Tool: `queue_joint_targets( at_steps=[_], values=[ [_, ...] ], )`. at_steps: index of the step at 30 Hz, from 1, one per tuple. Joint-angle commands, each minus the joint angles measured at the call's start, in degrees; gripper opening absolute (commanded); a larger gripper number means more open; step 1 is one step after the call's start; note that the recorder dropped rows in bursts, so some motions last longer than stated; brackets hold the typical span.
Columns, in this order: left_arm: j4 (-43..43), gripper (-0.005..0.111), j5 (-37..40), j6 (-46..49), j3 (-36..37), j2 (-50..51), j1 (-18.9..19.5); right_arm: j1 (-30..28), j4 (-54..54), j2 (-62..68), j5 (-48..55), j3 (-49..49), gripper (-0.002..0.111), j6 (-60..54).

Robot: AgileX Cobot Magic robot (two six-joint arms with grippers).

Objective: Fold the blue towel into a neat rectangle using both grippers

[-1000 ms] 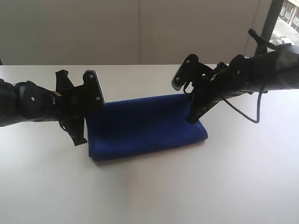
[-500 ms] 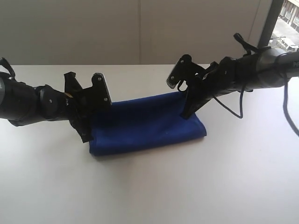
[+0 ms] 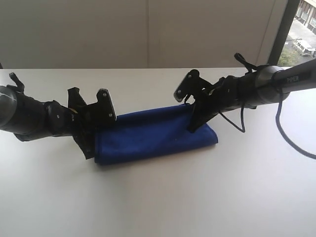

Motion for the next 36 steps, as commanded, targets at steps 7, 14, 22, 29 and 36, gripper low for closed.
queue_joint_targets(
  at_steps=[7, 14, 22, 29, 36],
  values=[
    [-0.77, 0.065, -15.34, -0.52, 0.0, 0.59, 0.27, -2.23, -0.14, -0.17, -6.19, -0.5, 0.072, 2.75],
    [-8.47, 0.066, -24.31, -0.36, 0.0, -0.45, -0.12, -2.23, -0.14, -4.11, -7.29, -0.5, 0.073, 2.65],
    [-28.76, 0.017, -11.89, 1.93, 0.0, -9.01, -2.25, -3.71, 4.18, -12.86, 14.23, -1.64, 0.02, 11.0],
    [-40.53, 0.0, 35.11, -1.51, -7.33, -11.82, 2.12, -6.79, 4.29, -13.56, 42.71, -6.81, 0.0, 15.47],
    [-28.54, 0.0, 49.27, -16.99, -14.35, -3.75, 6.96, -6.25, 9.58, -12.71, 42.65, -6.81, 0.0, 16.07]
  ],
)
